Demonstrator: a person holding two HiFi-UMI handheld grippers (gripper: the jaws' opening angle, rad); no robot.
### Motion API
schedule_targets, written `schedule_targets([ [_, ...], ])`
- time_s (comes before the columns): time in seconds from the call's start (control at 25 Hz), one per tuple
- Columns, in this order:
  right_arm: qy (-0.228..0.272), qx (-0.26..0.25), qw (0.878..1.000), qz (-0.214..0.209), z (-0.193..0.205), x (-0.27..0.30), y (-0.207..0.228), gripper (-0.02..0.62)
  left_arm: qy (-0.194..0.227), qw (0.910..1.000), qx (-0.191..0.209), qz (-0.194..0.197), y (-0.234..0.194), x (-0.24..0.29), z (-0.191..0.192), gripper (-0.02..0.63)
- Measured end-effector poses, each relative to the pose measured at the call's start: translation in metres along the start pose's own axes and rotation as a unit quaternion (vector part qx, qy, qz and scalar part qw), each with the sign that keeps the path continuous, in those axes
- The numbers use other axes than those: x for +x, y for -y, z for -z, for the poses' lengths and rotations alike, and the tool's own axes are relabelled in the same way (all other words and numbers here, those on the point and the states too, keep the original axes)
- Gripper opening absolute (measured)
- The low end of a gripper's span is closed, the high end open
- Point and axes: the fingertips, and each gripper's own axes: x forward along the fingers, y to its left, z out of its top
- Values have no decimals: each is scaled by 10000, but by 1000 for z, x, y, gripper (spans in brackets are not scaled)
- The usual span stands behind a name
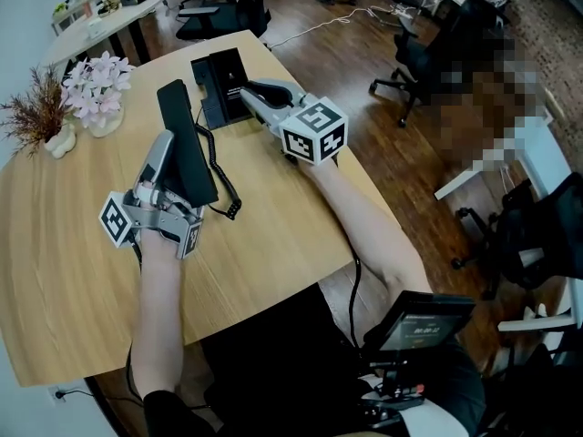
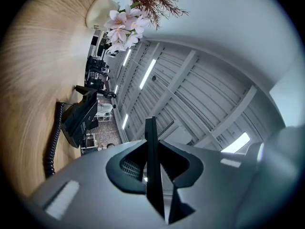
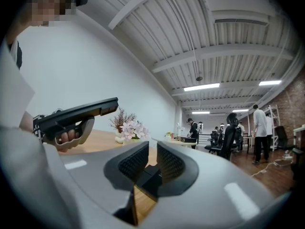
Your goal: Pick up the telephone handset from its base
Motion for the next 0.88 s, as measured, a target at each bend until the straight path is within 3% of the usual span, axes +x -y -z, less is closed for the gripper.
schedule_targets([
  [0.88, -72, 2, 10000, -23, 6, 0, -2, 55, -23, 10000, -18, -7, -1, 0, 3, 77],
])
